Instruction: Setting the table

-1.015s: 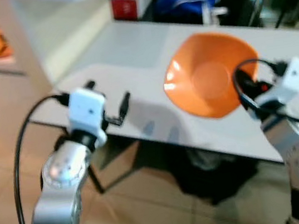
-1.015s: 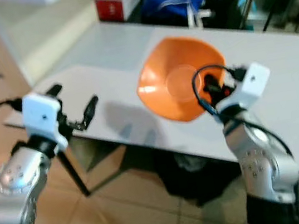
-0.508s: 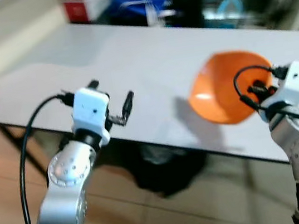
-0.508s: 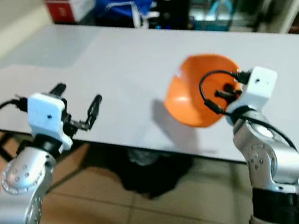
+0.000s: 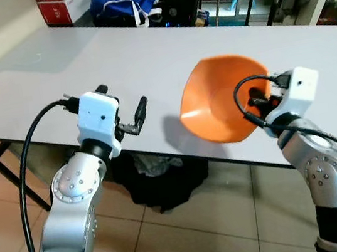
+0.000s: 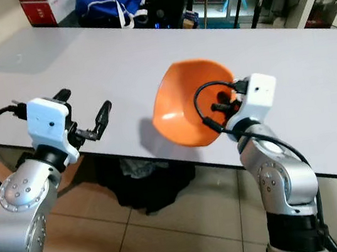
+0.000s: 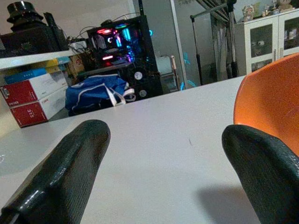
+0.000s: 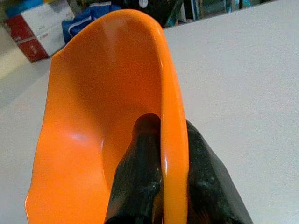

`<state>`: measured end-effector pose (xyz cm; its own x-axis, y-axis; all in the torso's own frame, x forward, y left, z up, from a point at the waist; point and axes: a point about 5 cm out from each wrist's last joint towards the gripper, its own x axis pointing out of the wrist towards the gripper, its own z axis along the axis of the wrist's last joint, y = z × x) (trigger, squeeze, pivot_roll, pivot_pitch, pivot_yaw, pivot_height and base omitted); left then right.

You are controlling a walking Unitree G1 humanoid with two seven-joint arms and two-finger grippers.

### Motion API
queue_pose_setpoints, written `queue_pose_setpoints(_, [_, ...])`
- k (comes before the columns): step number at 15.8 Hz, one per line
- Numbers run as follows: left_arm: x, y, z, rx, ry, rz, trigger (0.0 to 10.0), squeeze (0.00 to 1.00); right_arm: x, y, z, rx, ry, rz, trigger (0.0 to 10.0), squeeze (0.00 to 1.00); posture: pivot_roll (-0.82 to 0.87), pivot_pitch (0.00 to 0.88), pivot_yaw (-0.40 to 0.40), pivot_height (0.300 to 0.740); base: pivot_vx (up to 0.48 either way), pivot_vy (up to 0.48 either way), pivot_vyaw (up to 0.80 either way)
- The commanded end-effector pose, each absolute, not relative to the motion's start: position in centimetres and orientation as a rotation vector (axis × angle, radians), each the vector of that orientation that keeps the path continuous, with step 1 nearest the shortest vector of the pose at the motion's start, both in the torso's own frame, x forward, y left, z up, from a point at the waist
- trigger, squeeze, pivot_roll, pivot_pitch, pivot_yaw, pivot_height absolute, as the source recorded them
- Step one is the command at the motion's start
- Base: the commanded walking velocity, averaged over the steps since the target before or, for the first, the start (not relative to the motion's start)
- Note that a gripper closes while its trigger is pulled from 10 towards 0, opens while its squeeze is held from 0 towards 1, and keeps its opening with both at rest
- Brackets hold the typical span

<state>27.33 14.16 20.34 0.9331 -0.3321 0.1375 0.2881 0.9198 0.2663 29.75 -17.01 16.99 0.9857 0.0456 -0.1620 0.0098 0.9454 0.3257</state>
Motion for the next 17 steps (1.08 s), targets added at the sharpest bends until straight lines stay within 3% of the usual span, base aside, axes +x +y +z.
queue_pose_setpoints(1, [27.3,14.5,20.6,0.246,-0.186,-0.316,10.0,0.0,30.0,-16.6,17.4,0.35,0.197,0.021,10.0,0.0,0.0,0.025,-0.02,0.74,0.382,0.0,0.0])
queue_pose_setpoints(17, [26.8,14.0,20.3,0.243,-0.168,-0.365,10.0,0.0,30.3,-16.0,17.7,0.443,0.184,0.043,10.0,0.0,0.0,0.03,-0.021,0.74,0.36,0.0,0.0])
